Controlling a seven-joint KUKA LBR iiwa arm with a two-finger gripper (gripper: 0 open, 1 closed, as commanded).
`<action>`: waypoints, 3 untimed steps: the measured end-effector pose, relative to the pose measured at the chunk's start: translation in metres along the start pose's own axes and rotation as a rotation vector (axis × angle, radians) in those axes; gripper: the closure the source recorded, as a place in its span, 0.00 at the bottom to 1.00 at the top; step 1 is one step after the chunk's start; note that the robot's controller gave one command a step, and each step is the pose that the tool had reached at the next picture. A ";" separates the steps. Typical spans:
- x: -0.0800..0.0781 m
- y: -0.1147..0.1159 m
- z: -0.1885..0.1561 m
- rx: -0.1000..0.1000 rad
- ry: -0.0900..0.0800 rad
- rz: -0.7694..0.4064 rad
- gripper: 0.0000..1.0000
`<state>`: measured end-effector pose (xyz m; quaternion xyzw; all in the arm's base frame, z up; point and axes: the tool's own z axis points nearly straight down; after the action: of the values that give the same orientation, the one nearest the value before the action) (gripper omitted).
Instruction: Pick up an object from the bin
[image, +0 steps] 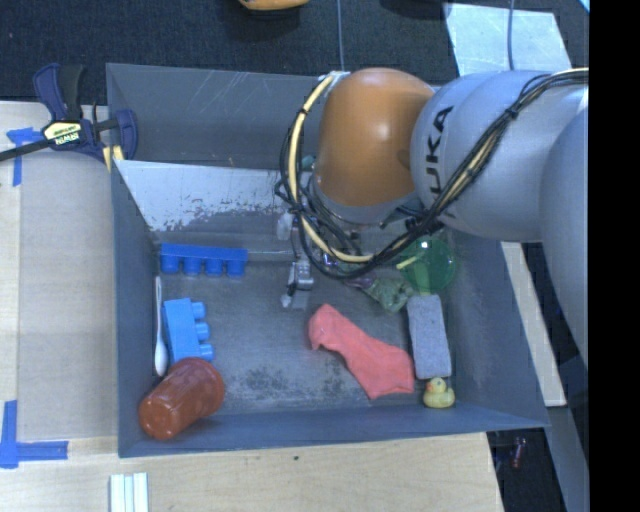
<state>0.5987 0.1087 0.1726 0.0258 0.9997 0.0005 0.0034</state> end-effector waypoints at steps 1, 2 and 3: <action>0.017 -0.052 -0.022 0.000 0.004 -0.023 0.00; 0.005 -0.059 0.029 -0.005 -0.007 0.013 0.00; 0.019 -0.115 0.029 -0.004 -0.006 0.036 0.00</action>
Offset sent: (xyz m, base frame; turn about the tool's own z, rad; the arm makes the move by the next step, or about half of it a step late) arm -0.0073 -0.0527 -0.0410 0.0183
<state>0.5740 -0.0053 0.1435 0.0439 0.9990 0.0022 0.0065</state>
